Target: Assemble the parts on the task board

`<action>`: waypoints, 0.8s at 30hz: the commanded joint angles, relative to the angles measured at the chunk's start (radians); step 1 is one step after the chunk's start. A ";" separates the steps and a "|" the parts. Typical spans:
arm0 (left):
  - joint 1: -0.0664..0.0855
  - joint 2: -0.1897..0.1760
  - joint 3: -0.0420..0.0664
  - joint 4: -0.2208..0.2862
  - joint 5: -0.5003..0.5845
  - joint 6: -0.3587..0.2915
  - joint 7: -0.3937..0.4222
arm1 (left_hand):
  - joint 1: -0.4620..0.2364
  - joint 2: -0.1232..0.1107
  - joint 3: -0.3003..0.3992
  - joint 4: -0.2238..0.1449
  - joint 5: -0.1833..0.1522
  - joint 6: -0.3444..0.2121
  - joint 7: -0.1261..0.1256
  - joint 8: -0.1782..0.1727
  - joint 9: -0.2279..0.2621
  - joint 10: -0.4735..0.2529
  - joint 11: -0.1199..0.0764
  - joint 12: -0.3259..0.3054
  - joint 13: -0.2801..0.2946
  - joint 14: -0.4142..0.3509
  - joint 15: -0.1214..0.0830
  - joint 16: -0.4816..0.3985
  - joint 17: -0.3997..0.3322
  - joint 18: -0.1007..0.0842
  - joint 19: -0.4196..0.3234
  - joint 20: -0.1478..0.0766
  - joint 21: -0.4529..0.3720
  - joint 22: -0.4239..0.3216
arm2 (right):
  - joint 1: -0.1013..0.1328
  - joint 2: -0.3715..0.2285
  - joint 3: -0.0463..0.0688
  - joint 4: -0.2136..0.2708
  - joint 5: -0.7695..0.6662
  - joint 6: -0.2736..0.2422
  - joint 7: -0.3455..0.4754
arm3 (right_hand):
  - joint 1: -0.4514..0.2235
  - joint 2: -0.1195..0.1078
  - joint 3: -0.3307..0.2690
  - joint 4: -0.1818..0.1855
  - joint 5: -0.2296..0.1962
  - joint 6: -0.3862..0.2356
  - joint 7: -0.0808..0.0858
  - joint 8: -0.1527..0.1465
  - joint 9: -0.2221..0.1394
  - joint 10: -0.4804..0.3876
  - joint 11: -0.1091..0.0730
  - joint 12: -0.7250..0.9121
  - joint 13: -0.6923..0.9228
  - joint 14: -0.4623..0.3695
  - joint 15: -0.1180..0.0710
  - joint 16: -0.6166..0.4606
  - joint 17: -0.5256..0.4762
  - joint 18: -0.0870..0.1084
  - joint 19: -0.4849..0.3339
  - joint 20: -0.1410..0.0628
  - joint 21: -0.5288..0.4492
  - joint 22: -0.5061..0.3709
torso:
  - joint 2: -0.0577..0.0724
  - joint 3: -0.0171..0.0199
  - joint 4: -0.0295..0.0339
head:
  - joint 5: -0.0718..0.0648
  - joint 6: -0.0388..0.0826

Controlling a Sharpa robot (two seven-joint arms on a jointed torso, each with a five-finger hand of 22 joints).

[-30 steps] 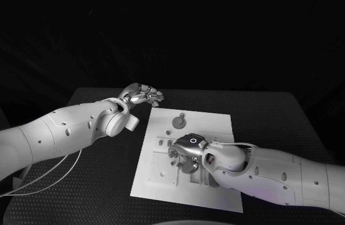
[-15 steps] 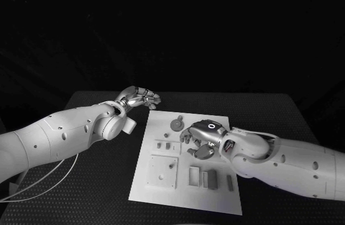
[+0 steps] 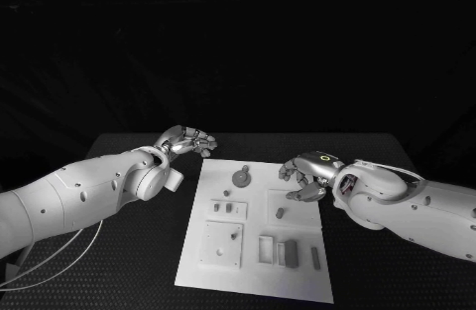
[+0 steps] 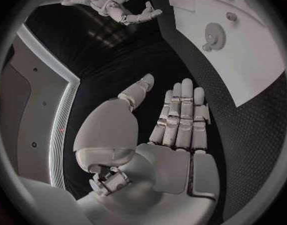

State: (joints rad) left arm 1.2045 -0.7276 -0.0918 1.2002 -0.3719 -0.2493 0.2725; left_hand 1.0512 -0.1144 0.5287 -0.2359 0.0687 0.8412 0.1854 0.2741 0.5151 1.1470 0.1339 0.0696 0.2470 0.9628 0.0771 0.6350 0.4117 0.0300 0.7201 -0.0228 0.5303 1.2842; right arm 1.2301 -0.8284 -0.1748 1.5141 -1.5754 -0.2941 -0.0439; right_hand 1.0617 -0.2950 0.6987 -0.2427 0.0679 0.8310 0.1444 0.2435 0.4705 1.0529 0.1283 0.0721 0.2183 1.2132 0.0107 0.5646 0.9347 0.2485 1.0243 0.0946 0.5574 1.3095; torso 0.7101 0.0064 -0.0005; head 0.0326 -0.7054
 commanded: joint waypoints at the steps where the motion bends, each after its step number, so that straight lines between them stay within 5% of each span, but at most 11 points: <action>1: 0.001 0.004 0.001 0.001 0.006 0.007 0.013 | -0.002 0.006 -0.007 -0.001 0.000 -0.004 -0.005 0.003 0.000 -0.005 0.000 0.004 -0.002 0.003 0.003 -0.007 0.002 0.009 0.002 0.003 -0.006 0.001 | -0.001 -0.007 -0.001 0.003 0.015 0.121 -0.014 | -0.025 -0.002 -0.028 -0.002 -0.007 -0.017 -0.018 -0.005 -0.005 -0.032 0.000 -0.007 -0.017 -0.012 0.007 -0.010 0.001 0.013 -0.018 0.003 -0.010 0.015 | 0.000 -0.0001 -0.0020 | -0.001 -0.001; 13: 0.001 0.004 0.001 0.000 0.006 0.010 0.013 | -0.002 0.006 -0.007 -0.001 -0.001 -0.004 -0.005 0.004 0.000 -0.005 0.000 0.004 -0.002 0.004 0.003 -0.008 0.003 0.009 0.003 0.003 -0.007 0.002 | -0.015 0.002 -0.023 0.012 -0.014 0.111 -0.002 | -0.003 0.000 -0.037 0.002 -0.018 -0.014 -0.026 0.012 -0.003 -0.022 -0.009 0.021 -0.033 -0.015 -0.001 -0.007 0.010 0.013 -0.019 0.002 -0.010 0.017 | -0.001 -0.0050 0.0021 | -0.005 -0.007; 24: 0.001 0.003 0.001 0.000 0.006 0.011 0.009 | -0.002 0.007 -0.007 -0.001 -0.001 -0.004 -0.005 0.004 0.000 -0.005 0.000 0.004 -0.002 0.004 0.003 -0.009 0.004 0.009 0.003 0.003 -0.007 0.002 | -0.045 0.024 -0.025 0.007 -0.050 0.074 0.001 | 0.046 0.004 -0.001 0.019 -0.019 0.010 -0.019 0.040 0.008 0.024 -0.016 0.065 -0.034 0.009 -0.009 0.010 0.023 0.013 0.008 -0.010 0.007 0.018 | -0.001 -0.0056 0.0031 | 0.000 -0.015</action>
State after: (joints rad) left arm 1.2043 -0.7257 -0.0919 1.1987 -0.3717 -0.2488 0.2729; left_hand 1.0512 -0.1144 0.5287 -0.2359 0.0687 0.8412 0.1854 0.2740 0.5152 1.1470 0.1339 0.0696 0.2463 0.9628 0.0771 0.6311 0.4141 0.0299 0.7202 -0.0228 0.5264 1.2848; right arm 1.1855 -0.8050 -0.2004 1.5212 -1.5939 -0.2093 -0.0492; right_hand 1.1031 -0.2934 0.6959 -0.2221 0.0534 0.8383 0.1261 0.2822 0.4785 1.0756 0.1114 0.1364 0.1855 1.2170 -0.0003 0.5692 0.9568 0.2481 1.0273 0.0819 0.5613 1.3093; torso 0.7098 0.0011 0.0029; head 0.0309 -0.7175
